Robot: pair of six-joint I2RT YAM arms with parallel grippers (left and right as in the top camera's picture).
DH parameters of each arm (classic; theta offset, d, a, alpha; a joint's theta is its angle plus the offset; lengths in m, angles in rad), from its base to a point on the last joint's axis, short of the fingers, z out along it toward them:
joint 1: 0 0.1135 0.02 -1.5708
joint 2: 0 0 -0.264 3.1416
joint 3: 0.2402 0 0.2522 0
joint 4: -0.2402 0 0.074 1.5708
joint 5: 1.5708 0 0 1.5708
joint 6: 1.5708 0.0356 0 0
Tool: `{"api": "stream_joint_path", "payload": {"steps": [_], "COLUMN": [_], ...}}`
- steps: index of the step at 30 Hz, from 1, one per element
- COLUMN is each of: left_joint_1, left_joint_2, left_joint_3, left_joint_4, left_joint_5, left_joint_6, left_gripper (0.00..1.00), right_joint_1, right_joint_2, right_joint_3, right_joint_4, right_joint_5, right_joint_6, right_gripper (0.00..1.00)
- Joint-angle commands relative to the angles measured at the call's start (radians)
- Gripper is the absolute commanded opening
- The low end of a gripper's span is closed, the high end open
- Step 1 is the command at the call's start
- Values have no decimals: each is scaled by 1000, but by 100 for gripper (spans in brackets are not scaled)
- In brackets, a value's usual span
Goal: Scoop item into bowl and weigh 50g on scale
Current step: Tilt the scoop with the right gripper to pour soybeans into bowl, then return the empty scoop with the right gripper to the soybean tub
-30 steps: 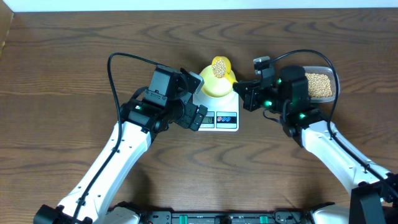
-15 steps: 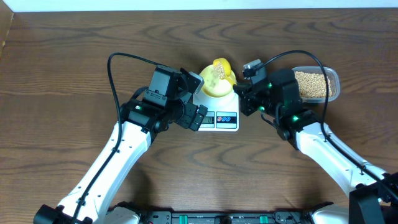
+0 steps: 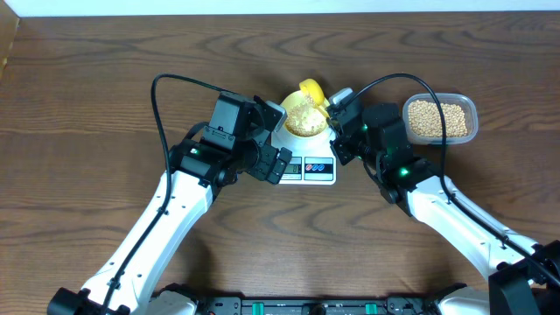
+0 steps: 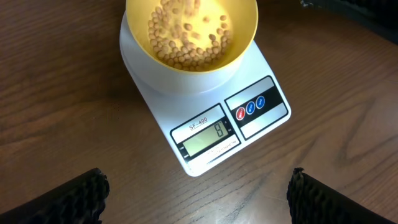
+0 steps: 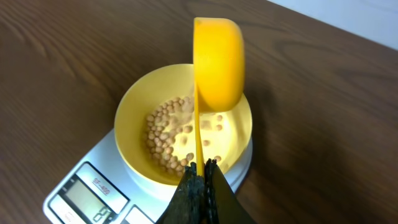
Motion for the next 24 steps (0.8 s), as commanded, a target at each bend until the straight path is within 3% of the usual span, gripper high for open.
{"api": "stream_joint_path", "payload": {"steps": [1,8,16,24], "left_joint_1": [0,0,0,0], "left_joint_2": [5,5,5,5], "left_joint_3": [-5,-5,-5,-5], "left_joint_4": [-3,-3,-3,-3], "left_joint_5": [-6,-6,-6,-6], "left_joint_6": [9,9,9,9], "left_gripper": [94,94,94,94], "right_joint_1": [9,15,42,30], "right_joint_2": [-24,-28,-42,-82], "right_joint_3": [2,2,2,2], "right_joint_4": [3,2,7,19], "right_joint_5": [33,117,137,40], "right_joint_6": [-60,-186,-188,120], "right_gripper": [1,1,1,1]}}
